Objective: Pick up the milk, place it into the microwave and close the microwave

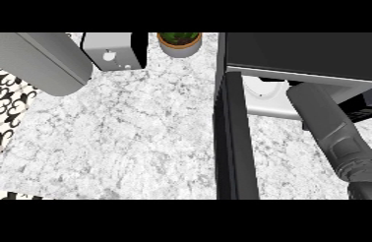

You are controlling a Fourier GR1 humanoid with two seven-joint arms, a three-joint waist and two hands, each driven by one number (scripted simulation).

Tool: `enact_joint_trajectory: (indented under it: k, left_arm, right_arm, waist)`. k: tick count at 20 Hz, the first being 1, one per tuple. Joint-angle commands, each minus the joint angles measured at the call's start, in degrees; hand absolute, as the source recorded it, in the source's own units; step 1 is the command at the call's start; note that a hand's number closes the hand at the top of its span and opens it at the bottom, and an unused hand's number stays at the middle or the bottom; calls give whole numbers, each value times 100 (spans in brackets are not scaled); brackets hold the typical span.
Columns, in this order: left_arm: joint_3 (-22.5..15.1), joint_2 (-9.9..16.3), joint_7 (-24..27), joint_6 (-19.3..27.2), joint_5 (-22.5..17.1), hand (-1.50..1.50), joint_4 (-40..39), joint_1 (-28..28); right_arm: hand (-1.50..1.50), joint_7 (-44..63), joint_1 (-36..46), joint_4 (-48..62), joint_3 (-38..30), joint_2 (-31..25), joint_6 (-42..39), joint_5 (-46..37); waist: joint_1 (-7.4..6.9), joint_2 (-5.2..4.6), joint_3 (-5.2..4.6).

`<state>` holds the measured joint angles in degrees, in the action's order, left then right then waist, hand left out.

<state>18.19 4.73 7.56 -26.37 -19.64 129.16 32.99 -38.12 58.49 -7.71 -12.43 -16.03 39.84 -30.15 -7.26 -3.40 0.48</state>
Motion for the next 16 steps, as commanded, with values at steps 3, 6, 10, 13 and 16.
enact_joint_trajectory:
  k: [3,6,10,13,16]
  left_arm:
    - [-262,-4,-52,-146,108,-150,-28,-73]
    - [-517,-80,65,-310,275,-150,-146,-116]
    - [-696,32,-94,-409,281,-150,-121,-293]
    - [-907,-163,-17,-384,456,-150,-147,-328]
    - [-1222,-262,-292,-333,542,-150,43,-279]
  right_arm:
    - [-150,-405,52,44,-229,83,-891,270]
    - [-150,-554,116,7,-438,106,-1312,502]
    - [-150,-802,41,-6,-703,336,-1681,799]
    - [-150,-1058,-167,6,-848,512,-1945,973]
    - [-150,-1281,-399,30,-1044,454,-2578,1214]
  waist:
    - [78,40,-8]
    - [132,67,-14]
    - [225,104,-16]
    - [319,166,-24]
    - [423,206,-25]
